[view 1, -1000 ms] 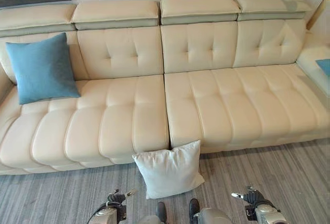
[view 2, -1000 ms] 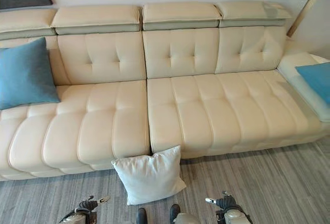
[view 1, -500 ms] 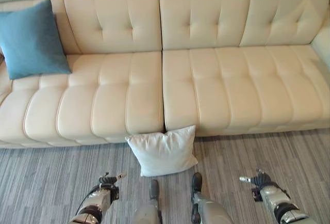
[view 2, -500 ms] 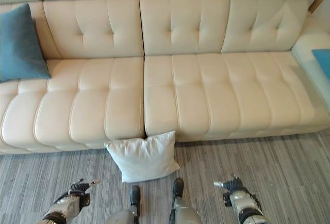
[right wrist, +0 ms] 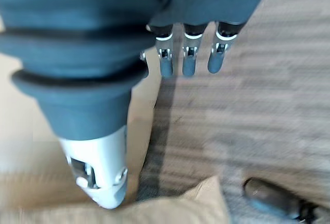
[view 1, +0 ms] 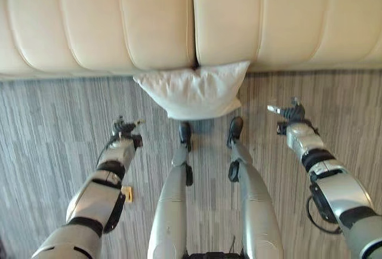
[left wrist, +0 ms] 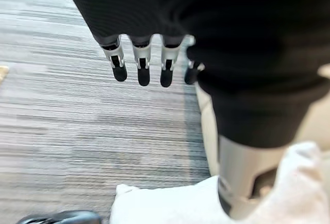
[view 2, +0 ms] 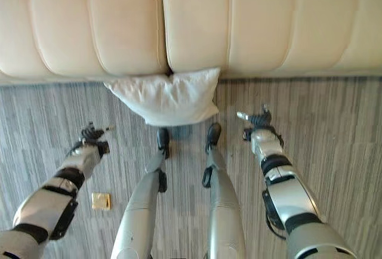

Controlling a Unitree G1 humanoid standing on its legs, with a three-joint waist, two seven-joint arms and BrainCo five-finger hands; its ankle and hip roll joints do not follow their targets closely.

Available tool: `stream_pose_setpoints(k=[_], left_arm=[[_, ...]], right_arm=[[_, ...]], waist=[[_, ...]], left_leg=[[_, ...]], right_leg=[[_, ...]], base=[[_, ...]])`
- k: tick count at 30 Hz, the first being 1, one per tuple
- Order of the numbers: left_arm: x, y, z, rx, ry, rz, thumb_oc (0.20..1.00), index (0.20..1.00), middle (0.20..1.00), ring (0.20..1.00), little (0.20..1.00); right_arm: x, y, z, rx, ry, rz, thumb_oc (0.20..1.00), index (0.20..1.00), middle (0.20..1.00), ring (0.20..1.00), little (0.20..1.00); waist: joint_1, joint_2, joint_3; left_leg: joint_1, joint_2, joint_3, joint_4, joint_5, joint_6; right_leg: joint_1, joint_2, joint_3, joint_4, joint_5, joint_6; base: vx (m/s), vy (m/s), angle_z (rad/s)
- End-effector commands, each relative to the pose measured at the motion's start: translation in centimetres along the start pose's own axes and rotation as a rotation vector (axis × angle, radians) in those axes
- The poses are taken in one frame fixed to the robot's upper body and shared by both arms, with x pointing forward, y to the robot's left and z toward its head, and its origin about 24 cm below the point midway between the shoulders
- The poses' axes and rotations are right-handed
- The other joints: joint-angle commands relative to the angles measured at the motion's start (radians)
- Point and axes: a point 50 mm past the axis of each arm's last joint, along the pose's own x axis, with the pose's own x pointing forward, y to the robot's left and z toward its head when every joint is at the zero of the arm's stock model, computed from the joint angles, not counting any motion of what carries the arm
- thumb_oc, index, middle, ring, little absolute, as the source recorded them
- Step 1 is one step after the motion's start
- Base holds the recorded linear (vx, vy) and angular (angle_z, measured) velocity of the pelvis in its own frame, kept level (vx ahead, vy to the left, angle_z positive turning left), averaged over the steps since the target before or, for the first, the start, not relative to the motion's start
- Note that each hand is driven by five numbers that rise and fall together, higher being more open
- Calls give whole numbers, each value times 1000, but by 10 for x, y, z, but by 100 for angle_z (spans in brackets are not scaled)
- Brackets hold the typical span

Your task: Pick up all the scattered cushions and arrange them neatly on the sofa.

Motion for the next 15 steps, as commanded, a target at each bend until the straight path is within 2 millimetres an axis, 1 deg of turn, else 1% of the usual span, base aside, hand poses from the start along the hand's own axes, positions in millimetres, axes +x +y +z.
stream_pose_setpoints(k=[1,2,3,4,6,7,8,9,10,11,12,13,14,15], left_arm=[[8,39,18,-3,-50,167,1000,1000,1000,1000,1000],[9,38,38,5,-110,178,1000,1000,1000,1000,1000],[9,38,50,12,-145,188,1000,1000,1000,1000,1000],[7,35,73,28,-215,197,1000,1000,1000,1000,1000],[3,29,105,69,-316,208,1000,1000,1000,1000,1000],[1,26,112,76,-338,208,1000,1000,1000,1000,1000],[1,26,113,75,-339,208,1000,1000,1000,1000,1000],[-4,15,125,71,-383,187,1000,1000,1000,1000,1000],[-9,1,133,45,-407,144,1000,1000,1000,1000,1000],[-9,1,133,44,-408,144,1000,1000,1000,1000,1000],[-14,-13,140,7,-425,96,1000,1000,1000,1000,1000],[-24,-39,146,-48,-440,7,1000,1000,1000,1000,1000],[-28,-50,148,-67,-449,-33,1000,1000,1000,1000,1000],[-44,-82,151,-152,-449,-151,1000,1000,1000,1000,1000]], right_arm=[[-3,8,13,36,-71,-10,1000,1000,1000,1000,1000],[-2,12,32,62,-124,-3,1000,1000,1000,1000,1000],[-4,16,43,76,-157,5,1000,1000,1000,1000,1000],[-5,21,61,106,-204,18,1000,1000,1000,1000,1000],[-11,31,88,145,-285,49,1000,1000,1000,1000,1000],[-13,35,96,166,-310,62,1000,1000,1000,1000,1000],[-13,35,97,166,-311,61,1000,1000,1000,1000,1000],[-18,40,112,199,-358,85,1000,1000,1000,1000,1000],[-24,48,125,231,-397,113,1000,1000,1000,1000,1000],[-24,48,125,232,-398,112,1000,1000,1000,1000,1000],[-30,54,138,268,-434,139,1000,1000,1000,1000,1000],[-37,64,150,326,-462,176,1000,1000,1000,1000,1000],[-41,70,153,371,-465,202,1000,1000,1000,1000,1000],[-51,85,160,506,-451,275,1000,1000,1000,1000,1000]], waist=[[-6,-8,-40],[-7,-11,-32],[-8,-12,-25],[-10,-14,-15],[-13,-19,-14],[-11,-21,-14],[-11,-21,-19],[-10,-22,-12],[-8,-21,-20],[-8,-21,-25],[-8,-21,-22],[-7,-20,-33],[-9,-20,-35],[-10,-22,-42]], left_leg=[[-92,-34,20,142,-143,11],[-128,-34,21,167,-147,10],[-150,-35,23,179,-149,8],[-177,-35,23,202,-157,4],[-242,-42,22,239,-160,2],[-267,-42,23,253,-164,2],[-276,-42,24,258,-166,2],[-293,-45,21,269,-170,1],[-339,-49,22,290,-169,2],[-350,-50,23,295,-171,2],[-362,-51,21,305,-176,2],[-404,-55,20,321,-176,5],[-416,-57,20,328,-176,5],[-442,-60,20,349,-181,5]], right_leg=[[-80,-14,73,154,-208,73],[-117,-16,77,180,-212,74],[-138,-18,78,190,-213,73],[-170,-19,81,217,-220,74],[-231,-18,84,247,-222,73],[-258,-20,83,263,-224,74],[-268,-20,84,269,-225,74],[-287,-19,87,281,-229,75],[-333,-21,90,297,-228,75],[-344,-22,92,303,-230,75],[-359,-22,94,317,-236,77],[-405,-25,98,339,-241,77],[-418,-25,100,346,-242,76],[-452,-23,105,371,-250,77]], base=[[0,0,0],[0,0,0],[32,13,0],[34,15,1],[37,24,4],[31,25,5],[31,16,5],[39,7,2],[41,8,-3],[41,3,-5],[38,5,-3],[38,5,0],[44,11,4],[34,-6,5]])
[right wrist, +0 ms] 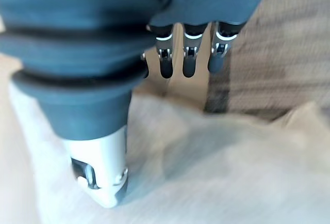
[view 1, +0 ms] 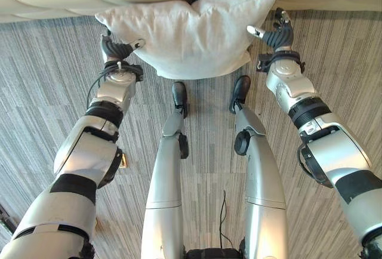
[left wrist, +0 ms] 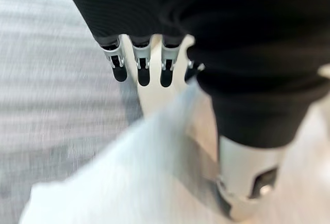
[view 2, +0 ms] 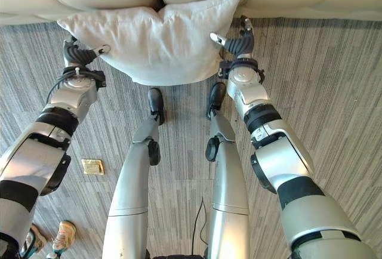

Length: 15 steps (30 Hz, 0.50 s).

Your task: Pick up all the scattered cushions and arrange them neatly on the sofa.

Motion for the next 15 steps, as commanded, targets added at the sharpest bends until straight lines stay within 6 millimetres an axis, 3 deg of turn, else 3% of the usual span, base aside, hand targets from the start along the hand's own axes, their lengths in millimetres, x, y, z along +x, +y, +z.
stream_pose_setpoints(k=[1,3,4,5,6,7,10,15], left_arm=[[-18,-31,-20,-168,68,-84,1000,1000,1000,1000,1000],[-35,-65,-14,-292,88,-190,1000,1000,1000,1000,1000],[-40,-75,-10,-325,90,-230,1000,1000,1000,1000,1000],[-50,-89,-10,-391,114,-271,649,649,649,649,649],[-50,-89,-10,-391,114,-271,564,564,564,564,564],[-63,-107,-8,-489,151,-344,200,200,200,200,200],[-83,-127,-15,-642,236,-437,200,200,200,200,200],[-99,-133,-23,-623,217,-514,200,200,200,200,200]], right_arm=[[-17,32,-14,253,38,67,1000,1000,1000,1000,1000],[-21,47,-14,386,73,110,1000,1000,1000,1000,1000],[-21,48,-15,428,84,110,219,219,219,219,219],[-22,50,-16,466,95,119,200,200,200,200,200],[-22,50,-16,466,95,119,200,200,200,200,200],[-24,54,-19,509,119,138,200,200,200,200,200],[-26,48,-32,535,147,127,200,200,200,200,200],[-34,35,-47,480,131,113,200,200,200,200,200]], waist=[[1,6,-97],[1,6,-107],[3,8,-120],[4,9,-124],[4,9,-127],[5,9,-131],[1,10,-162],[-6,19,-179]], left_leg=[[-26,-46,21,41,-108,2],[-44,-48,20,44,-110,1],[-65,-50,20,49,-104,1],[-70,-52,19,49,-103,2],[-73,-52,20,50,-102,2],[-76,-53,19,46,-100,2],[-66,-53,20,9,-86,-3],[43,-47,12,-106,-51,-14]], right_leg=[[-45,18,62,92,-182,83],[-70,20,67,101,-184,86],[-92,19,69,108,-182,86],[-99,20,70,110,-180,87],[-103,20,70,111,-180,87],[-107,22,70,106,-176,90],[-94,28,67,64,-160,96],[18,38,49,-46,-130,98]], base=[[40,-21,4],[24,-35,1],[0,0,0],[0,0,0],[0,0,0],[5,-41,1],[0,-34,-1],[-35,-19,-1]])
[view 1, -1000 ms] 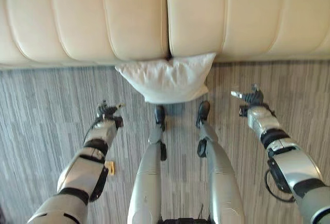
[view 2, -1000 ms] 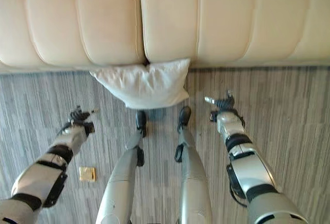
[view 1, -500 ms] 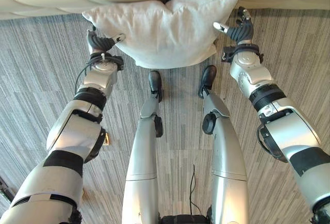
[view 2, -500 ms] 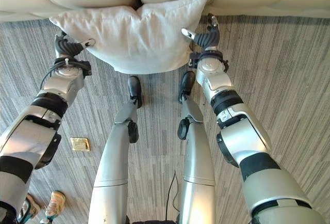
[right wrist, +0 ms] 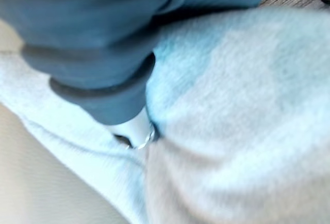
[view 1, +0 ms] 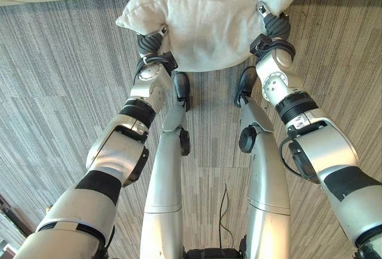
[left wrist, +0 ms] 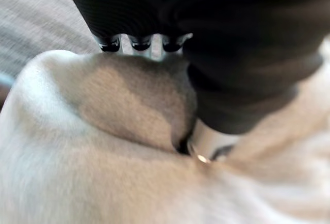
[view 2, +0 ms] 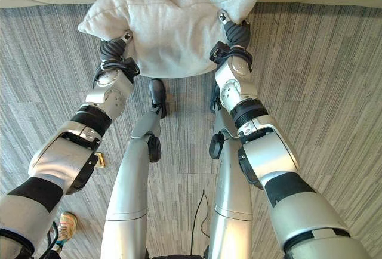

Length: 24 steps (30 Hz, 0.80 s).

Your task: Pick up all the scattered cushions and arrange them neatly on the sofa.

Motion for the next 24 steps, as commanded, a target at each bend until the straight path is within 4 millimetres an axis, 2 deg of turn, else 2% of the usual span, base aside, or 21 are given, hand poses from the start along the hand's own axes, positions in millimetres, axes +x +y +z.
stream_pose_setpoints(k=[1,5,9,11,15,17,20,21,23,24], left_arm=[[-57,-68,-68,-84,149,-361,200,200,200,200,200],[-73,-45,-75,-19,78,-410,200,200,200,200,200],[-100,2,-99,35,95,-401,200,200,200,200,200],[-118,33,-116,99,137,-379,200,200,200,200,200],[-148,87,-132,185,194,-307,200,200,200,200,200],[-157,102,-134,208,217,-272,200,200,200,200,200],[-162,114,-126,204,202,-226,200,200,200,200,200],[-165,120,-119,201,176,-197,200,200,200,200,200],[-164,123,-108,205,131,-174,200,200,200,200,200],[-167,125,-109,186,139,-160,200,200,200,200,200]], right_arm=[[-30,5,-48,-8,42,139,200,200,200,200,200],[-58,-32,-73,-125,60,150,200,200,200,200,200],[-103,-96,-114,-251,197,96,200,200,200,200,200],[-132,-122,-126,-337,258,100,200,200,200,200,200],[-167,-156,-126,-491,301,119,200,200,200,200,200],[-176,-164,-120,-558,296,117,200,200,200,200,200],[-179,-159,-101,-574,219,136,200,200,200,200,200],[-179,-153,-90,-598,163,161,200,200,200,200,200],[-175,-143,-83,-608,121,186,200,200,200,200,200],[-173,-139,-83,-625,109,205,200,200,200,200,200]], waist=[[-3,29,-175],[-10,29,-172],[-8,23,-190],[-10,13,-207],[-10,8,-262],[-13,11,-281],[-18,11,-317],[-17,7,-334],[-8,-1,-339],[-1,-8,-331]], left_leg=[[69,-32,-14,-111,-56,-45],[271,-29,-32,-222,-32,-58],[518,-32,-39,-315,-29,-62],[668,-23,-40,-373,-25,-61],[950,-2,-27,-523,0,-64],[1053,6,-24,-584,12,-69],[1146,24,-11,-606,10,-78],[1178,33,-7,-572,-11,-79],[1197,41,-6,-498,-38,-78],[1195,44,-9,-419,-49,-78]], right_leg=[[49,51,14,-37,-159,61],[246,63,2,-135,-145,63],[501,76,-19,-246,-142,65],[667,84,-36,-317,-136,68],[957,107,-50,-448,-120,75],[1053,114,-59,-497,-122,78],[1143,126,-60,-508,-143,73],[1185,134,-53,-496,-171,64],[1230,142,-42,-480,-201,46],[1264,148,-37,-477,-215,34]], base=[[-73,-19,-3],[-68,-33,-3],[6,-76,-8],[96,-100,-15],[153,-103,-11],[116,-100,-4],[65,-160,4],[58,-219,2],[64,-235,-1],[55,-221,-1]])
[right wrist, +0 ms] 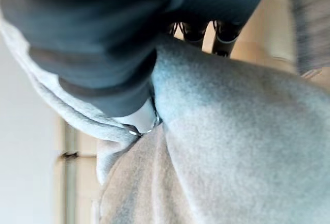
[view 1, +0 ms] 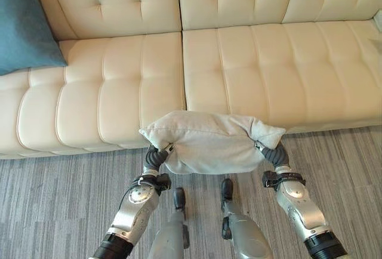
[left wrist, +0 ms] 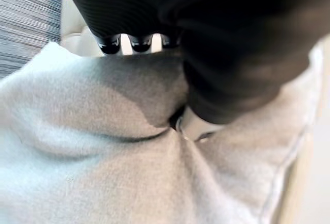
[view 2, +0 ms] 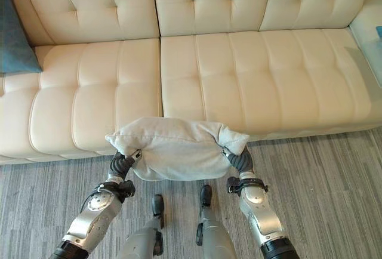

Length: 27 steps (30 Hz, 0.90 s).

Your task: Pick up all the scattered cushions and arrange them neatly on the sofa.

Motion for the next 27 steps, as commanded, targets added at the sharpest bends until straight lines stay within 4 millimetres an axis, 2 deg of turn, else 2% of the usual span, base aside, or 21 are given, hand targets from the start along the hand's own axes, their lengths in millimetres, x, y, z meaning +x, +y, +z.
stream_pose_setpoints(k=[1,3,5,6,8,10,11,13,14,15,16,18,19,20,21,22,23,24,25,26,27], left_arm=[[-3,-6,33,-59,-187,-17,200,200,200,200,200],[-8,-6,44,-88,-231,-15,200,200,200,200,200],[-10,-7,46,-103,-240,-11,200,200,200,200,200],[-10,-9,51,-94,-261,5,200,200,200,200,200],[-11,-13,50,-91,-254,-2,200,200,200,200,200],[-10,-13,51,-66,-256,4,200,200,200,200,200],[-9,-14,52,-65,-265,13,200,200,200,200,200],[-8,-12,55,-55,-276,34,200,200,200,200,200],[-9,-10,55,-84,-279,44,200,200,200,200,200],[-11,-10,54,-79,-275,47,200,200,200,200,200],[-11,-10,54,-79,-275,47,200,200,200,200,200],[-11,-9,53,-78,-271,54,200,200,200,200,200],[-10,-9,54,-70,-274,53,200,200,200,200,200],[-10,-8,56,-56,-284,54,200,200,200,200,200],[-9,-7,59,-44,-291,57,200,200,200,200,200],[-8,-8,61,-42,-300,51,200,200,200,200,200],[-8,-8,61,-42,-300,51,200,200,200,200,200],[-6,-12,64,-34,-307,44,200,200,200,200,200],[-5,-14,64,-36,-311,37,200,200,200,200,200],[-5,-15,65,-36,-311,37,200,200,200,200,200],[-3,-16,68,-30,-328,36,200,200,200,200,200]], right_arm=[[7,7,40,-40,-208,52,200,200,200,200,200],[8,12,51,-31,-249,75,200,200,200,200,200],[7,15,54,-25,-259,86,200,200,200,200,200],[11,23,62,-14,-291,90,200,200,200,200,200],[11,26,68,-3,-313,89,200,200,200,200,200],[11,28,71,-16,-327,79,200,200,200,200,200],[12,27,73,-38,-336,66,200,200,200,200,200],[13,29,73,-49,-337,56,200,200,200,200,200],[12,29,75,-65,-342,56,200,200,200,200,200],[11,29,73,-62,-341,54,200,200,200,200,200],[11,29,73,-62,-341,54,200,200,200,200,200],[6,28,65,-50,-310,39,200,200,200,200,200],[6,29,64,-46,-305,41,200,200,200,200,200],[6,31,64,-49,-306,44,200,200,200,200,200],[6,33,63,-44,-305,43,200,200,200,200,200],[7,34,64,-44,-304,44,200,200,200,200,200],[7,34,64,-44,-304,44,200,200,200,200,200],[9,38,61,-29,-285,35,200,200,200,200,200],[10,39,61,-23,-286,36,200,200,200,200,200],[10,39,62,-23,-286,36,200,200,200,200,200],[11,39,64,-12,-292,34,200,200,200,200,200]], waist=[[36,-15,-112],[66,-21,-85],[72,-23,-79],[81,-23,-87],[86,-20,-101],[89,-6,-110],[89,-3,-115],[88,-1,-131],[93,-9,-144],[96,-18,-152],[95,-16,-153],[106,-51,-175],[106,-56,-173],[107,-67,-160],[105,-82,-149],[103,-79,-138],[104,-80,-139],[87,-71,-118],[86,-64,-104],[87,-64,-104],[79,-45,-80]], left_leg=[[-24,-7,-22,312,-111,-37],[-78,-27,-48,503,-68,-38],[-105,-29,-52,567,-53,-42],[-183,-60,-55,495,-83,-24],[-192,-55,-41,297,-70,-16],[-189,-55,-46,101,29,-37],[-194,-54,-39,-12,56,-49],[-220,-53,-36,-12,61,-60],[-198,-51,-23,-12,47,-45],[-190,-55,-18,-12,81,-45],[-192,-55,-20,-12,82,-45],[-153,-86,-6,0,48,-4],[-146,-91,-7,12,30,12],[-130,-102,-1,28,-5,41],[-116,-118,13,42,-40,71],[-104,-119,19,41,-49,82],[-105,-120,21,41,-49,82],[-58,-128,31,35,-79,102],[-39,-122,32,21,-82,103],[-39,-123,33,20,-82,103],[-9,-108,40,-2,-86,96]], right_leg=[[107,37,24,126,-284,-4],[148,34,20,142,-305,-22],[164,34,11,142,-317,-26],[187,30,-15,132,-332,-27],[200,39,-28,113,-343,-20],[204,55,-42,105,-352,-16],[215,59,-49,94,-364,-11],[242,64,-49,83,-370,-5],[265,64,-37,77,-384,1],[290,55,-38,74,-393,7],[288,56,-40,73,-392,6],[288,5,-33,175,-410,39],[256,-7,-32,258,-401,48],[196,-34,-25,400,-360,65],[142,-67,-23,519,-280,85],[81,-87,-20,609,-249,89],[78,-88,-19,612,-250,89],[3,-106,-5,711,-194,84],[-52,-86,14,732,-226,70],[-53,-86,15,734,-227,70],[-116,-52,5,646,-287,57]], base=[[52,-199,1],[19,-144,-6],[62,-110,1],[194,-135,24],[229,-37,44],[273,60,28],[219,61,20],[405,128,35],[665,203,-8],[398,116,-22],[568,210,28],[598,257,43],[415,241,-5],[352,268,-18],[258,263,-15],[152,178,-16],[197,233,-17],[241,211,-32],[241,211,-41],[192,115,-27],[126,69,-17]])
